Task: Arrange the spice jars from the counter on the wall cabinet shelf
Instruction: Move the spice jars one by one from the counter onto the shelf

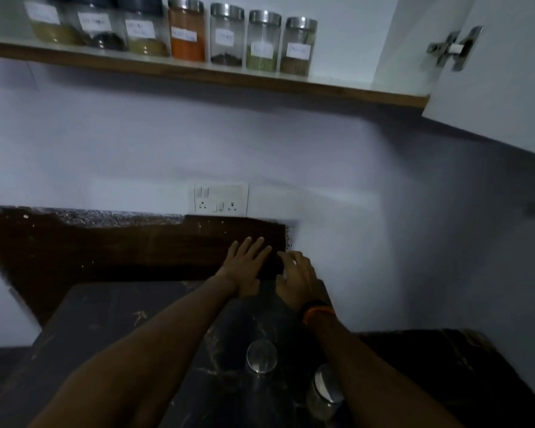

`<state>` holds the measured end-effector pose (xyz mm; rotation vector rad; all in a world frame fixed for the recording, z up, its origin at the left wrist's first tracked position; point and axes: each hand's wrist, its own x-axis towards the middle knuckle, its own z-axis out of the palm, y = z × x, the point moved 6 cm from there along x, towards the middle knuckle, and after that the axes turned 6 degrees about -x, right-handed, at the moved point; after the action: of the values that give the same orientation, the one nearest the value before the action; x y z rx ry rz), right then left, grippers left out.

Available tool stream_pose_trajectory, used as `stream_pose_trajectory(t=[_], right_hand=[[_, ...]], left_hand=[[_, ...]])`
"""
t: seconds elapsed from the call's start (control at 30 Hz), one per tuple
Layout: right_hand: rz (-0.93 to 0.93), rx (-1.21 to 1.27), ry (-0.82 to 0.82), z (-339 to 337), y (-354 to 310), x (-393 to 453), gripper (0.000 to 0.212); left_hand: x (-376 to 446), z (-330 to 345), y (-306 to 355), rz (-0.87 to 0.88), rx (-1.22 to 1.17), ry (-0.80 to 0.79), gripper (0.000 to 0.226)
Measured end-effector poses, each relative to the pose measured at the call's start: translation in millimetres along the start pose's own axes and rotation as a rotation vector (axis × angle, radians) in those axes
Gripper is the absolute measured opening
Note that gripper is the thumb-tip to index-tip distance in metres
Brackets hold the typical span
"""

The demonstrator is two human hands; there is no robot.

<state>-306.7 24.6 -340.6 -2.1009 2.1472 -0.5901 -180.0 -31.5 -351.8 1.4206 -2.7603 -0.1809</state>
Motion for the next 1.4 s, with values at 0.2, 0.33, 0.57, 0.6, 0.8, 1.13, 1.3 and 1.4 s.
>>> stream_pose_trajectory(t=[0.2, 0.33, 0.57, 0.6, 0.8, 1.13, 1.3, 1.4], right_hand=[[0.151, 0.079, -0.229, 83, 15, -55, 0.059], [0.279, 0.091, -0.341, 122, 22, -84, 0.061], [0.461, 0.085, -0.418, 162, 16, -113, 0.074], [0.482, 0.085, -0.412, 166, 15, -117, 0.076], [0.527, 0.084, -0.284, 179, 10, -125, 0.087], [0.585, 0.172, -0.186, 182, 20, -122, 0.078], [0.540, 0.225, -0.187, 171, 22, -121, 0.071], [0.541, 0.367, -0.139, 159, 20, -117, 0.076]], left_hand=[[-30, 75, 0, -0.025, -0.205, -0.151, 0.096], [-52, 122, -4, -0.050, -0.296, -0.246, 0.100], [-84, 176, 1, -0.103, -0.351, -0.374, 0.102], [-87, 180, 3, -0.100, -0.354, -0.373, 0.098], [-99, 192, -4, -0.096, -0.402, -0.439, 0.094], [-116, 183, -24, -0.229, -0.855, -0.255, 0.054], [-123, 188, -30, -0.451, -1.168, -0.204, 0.035], [-128, 194, -30, -0.605, -1.427, -0.168, 0.029]])
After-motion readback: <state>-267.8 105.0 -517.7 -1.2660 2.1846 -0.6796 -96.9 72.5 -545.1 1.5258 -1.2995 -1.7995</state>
